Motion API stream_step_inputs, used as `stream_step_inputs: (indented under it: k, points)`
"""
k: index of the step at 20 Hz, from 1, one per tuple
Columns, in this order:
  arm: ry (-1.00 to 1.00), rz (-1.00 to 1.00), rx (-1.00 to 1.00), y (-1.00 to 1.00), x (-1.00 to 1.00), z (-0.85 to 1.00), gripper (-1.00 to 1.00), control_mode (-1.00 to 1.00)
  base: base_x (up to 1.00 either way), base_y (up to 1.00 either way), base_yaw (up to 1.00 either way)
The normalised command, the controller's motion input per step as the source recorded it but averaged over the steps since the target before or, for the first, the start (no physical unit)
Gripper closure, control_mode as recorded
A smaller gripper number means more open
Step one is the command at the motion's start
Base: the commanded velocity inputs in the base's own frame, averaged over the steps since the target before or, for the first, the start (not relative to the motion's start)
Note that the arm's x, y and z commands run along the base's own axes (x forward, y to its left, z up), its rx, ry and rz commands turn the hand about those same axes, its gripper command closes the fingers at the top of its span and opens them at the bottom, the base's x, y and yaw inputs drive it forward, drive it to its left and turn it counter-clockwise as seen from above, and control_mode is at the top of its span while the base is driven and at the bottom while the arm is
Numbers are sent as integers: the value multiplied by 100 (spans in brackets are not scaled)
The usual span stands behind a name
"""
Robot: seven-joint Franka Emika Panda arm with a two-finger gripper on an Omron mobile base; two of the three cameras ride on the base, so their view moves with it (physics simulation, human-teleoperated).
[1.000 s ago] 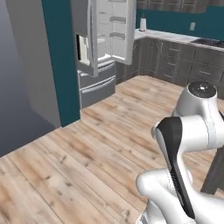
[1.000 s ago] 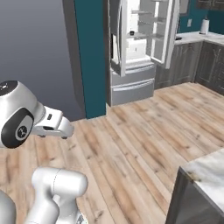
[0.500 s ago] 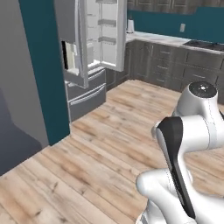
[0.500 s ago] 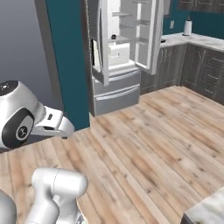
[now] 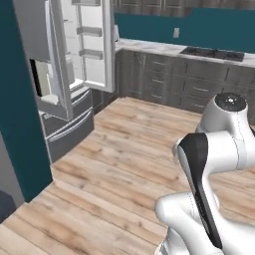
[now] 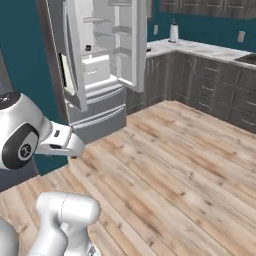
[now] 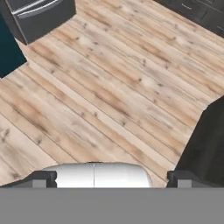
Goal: Take the cupcakes from the fridge and place them on the empty tray on the dining counter.
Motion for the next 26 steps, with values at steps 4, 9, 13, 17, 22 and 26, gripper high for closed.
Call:
stream_step_inputs:
  k: [4,9,13,17,22,26]
  points:
    - [0,0,0,0,0,0,-100,100,100,0,-32]
    - [0,0,0,0,0,0,-100,100,100,0,-14]
    - [0,0,0,0,0,0,-100,100,100,0,3]
    - [0,0,0,0,0,0,-100,100,100,0,25]
    - [0,0,0,0,0,0,-100,100,100,-1,49]
    - [0,0,0,0,0,0,-100,100,100,-6,56]
